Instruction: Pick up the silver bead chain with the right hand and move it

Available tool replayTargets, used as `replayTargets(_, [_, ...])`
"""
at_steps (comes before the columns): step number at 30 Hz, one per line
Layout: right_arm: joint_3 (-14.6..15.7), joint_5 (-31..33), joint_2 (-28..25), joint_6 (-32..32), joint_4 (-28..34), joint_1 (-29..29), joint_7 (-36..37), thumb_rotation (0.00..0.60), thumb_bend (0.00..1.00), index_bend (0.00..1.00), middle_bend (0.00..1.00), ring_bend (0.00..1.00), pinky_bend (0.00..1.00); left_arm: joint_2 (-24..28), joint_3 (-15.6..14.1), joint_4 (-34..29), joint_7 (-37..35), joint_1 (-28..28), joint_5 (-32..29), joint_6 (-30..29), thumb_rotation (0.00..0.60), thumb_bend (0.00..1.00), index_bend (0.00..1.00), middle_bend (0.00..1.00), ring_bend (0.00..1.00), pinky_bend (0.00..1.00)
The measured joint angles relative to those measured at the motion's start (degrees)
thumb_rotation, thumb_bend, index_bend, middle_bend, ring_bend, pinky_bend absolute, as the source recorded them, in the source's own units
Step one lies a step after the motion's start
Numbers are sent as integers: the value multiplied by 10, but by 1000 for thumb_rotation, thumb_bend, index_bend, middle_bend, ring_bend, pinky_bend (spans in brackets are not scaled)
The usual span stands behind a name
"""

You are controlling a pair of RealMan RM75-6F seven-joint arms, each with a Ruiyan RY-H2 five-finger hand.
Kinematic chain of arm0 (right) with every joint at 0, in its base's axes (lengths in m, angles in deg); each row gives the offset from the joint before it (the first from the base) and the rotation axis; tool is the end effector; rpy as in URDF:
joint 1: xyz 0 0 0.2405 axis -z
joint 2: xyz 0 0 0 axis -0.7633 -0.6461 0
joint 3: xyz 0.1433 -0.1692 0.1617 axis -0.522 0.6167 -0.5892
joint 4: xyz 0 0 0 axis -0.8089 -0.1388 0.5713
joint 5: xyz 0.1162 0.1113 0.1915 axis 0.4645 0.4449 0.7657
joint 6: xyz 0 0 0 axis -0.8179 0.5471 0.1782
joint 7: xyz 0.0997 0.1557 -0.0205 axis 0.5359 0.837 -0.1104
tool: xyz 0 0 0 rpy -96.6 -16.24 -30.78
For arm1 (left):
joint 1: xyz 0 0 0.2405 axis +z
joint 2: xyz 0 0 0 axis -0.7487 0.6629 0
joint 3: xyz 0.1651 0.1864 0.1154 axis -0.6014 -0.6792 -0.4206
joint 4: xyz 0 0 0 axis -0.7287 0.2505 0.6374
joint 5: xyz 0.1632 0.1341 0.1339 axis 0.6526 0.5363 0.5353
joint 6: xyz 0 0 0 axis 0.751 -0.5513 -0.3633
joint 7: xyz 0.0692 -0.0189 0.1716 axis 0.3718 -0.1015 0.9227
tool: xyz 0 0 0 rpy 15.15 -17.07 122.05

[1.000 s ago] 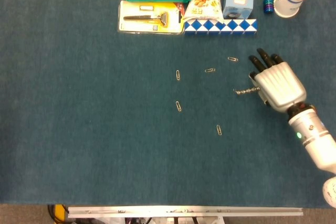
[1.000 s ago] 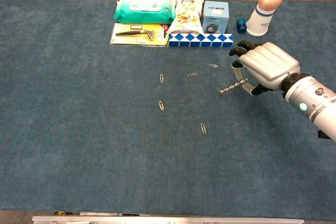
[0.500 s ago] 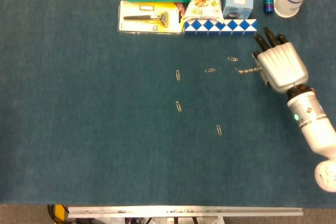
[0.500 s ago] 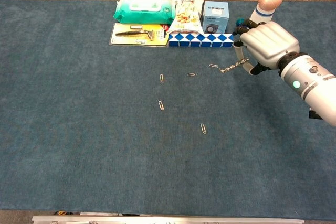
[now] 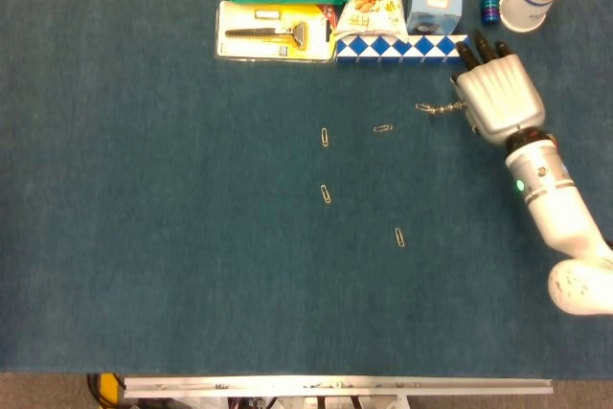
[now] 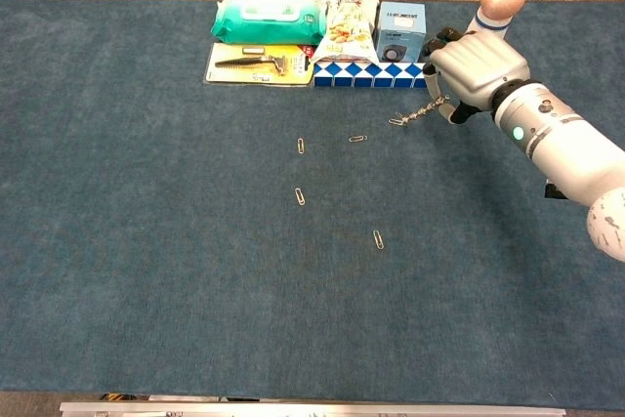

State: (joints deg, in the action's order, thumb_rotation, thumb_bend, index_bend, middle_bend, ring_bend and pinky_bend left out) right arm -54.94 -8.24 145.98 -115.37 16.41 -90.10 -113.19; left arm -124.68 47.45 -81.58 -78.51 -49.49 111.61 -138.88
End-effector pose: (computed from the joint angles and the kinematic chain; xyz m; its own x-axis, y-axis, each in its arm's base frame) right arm -0.1886 -0.4016 -0.0794 0.7722 -0.1676 0.6128 -0.6309 -0.3156 0.7087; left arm -0.3481 0.2037 0.1751 0.3160 -0.0916 0.9443 0.9483 0.0006 -0.3173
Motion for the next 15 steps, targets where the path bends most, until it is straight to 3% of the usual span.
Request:
replayTargets(8, [0,18,27,17,-43,-23,9,600,346,601,178,70,236,3,1,1,-7,2,-4,0,600,25,323,219,227,438])
replayTargets(15, [4,13,29,14,-41,-27,24,600,346,601,178,70,236,3,2,1,-4,3,-4,0,600,25,323,219,227,438])
